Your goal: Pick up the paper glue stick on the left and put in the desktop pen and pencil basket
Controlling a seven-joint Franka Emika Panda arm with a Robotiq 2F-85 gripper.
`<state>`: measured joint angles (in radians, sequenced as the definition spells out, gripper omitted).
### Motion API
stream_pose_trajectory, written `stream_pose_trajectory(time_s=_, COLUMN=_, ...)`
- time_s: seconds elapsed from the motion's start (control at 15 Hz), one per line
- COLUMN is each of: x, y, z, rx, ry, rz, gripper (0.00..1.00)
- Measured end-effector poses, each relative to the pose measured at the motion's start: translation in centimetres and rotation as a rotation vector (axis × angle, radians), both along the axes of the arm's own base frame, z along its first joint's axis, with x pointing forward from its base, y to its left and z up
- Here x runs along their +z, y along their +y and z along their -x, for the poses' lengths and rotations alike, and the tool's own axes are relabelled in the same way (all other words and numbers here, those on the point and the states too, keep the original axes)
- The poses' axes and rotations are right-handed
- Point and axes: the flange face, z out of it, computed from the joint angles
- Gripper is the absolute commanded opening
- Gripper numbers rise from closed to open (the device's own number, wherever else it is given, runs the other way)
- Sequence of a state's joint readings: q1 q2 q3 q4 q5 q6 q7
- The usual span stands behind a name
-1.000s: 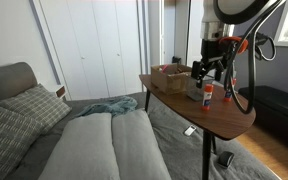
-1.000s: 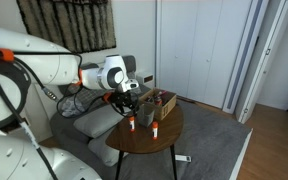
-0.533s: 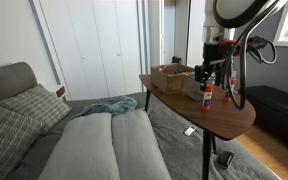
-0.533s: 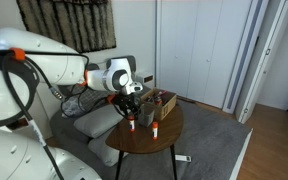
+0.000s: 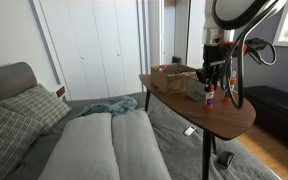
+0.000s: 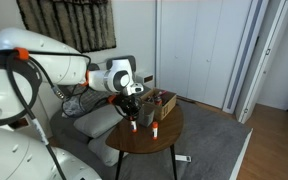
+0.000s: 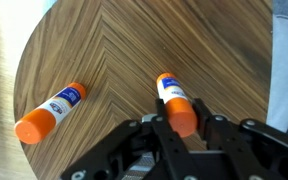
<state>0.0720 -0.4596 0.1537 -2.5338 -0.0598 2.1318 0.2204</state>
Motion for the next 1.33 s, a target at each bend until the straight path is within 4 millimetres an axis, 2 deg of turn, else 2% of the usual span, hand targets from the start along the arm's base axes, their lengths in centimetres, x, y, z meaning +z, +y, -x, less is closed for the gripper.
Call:
stream_pose_trajectory(time_s=0.2, x=0.6, y=0.1, z=0.1, rx=0.000, ry=0.000, rz=0.002, gripper=0.08)
stream_pose_trajectory(time_s=0.33, x=2.3, y=0.2, z=0.4, rx=0.002, ry=0.015, rz=0.020, gripper=0.08)
stream_pose_trajectory(time_s=0.47, x=5.4, y=0.5, z=1.1, rx=0.008, ry=0.013, rz=0.051, gripper=0.08)
stream_pose_trajectory(time_s=0.8, x=15.3, y=1.6, z=2.7, rx=0.029, ry=-0.088, rz=0.083, gripper=0.08)
stream_pose_trajectory(time_s=0.93, x=17.5, y=2.0, z=2.3, rx=0.035, ry=-0.136, rz=0.071, gripper=0.08)
stream_pose_trajectory(time_s=1.13, x=17.9, y=2.6, z=0.3, rx=0.048, ry=-0.167, rz=0.055, gripper=0.08)
stream_pose_trajectory(time_s=1.33, x=16.1, y=2.9, z=-2.5, rx=0.055, ry=-0.151, rz=0.043, gripper=0.08)
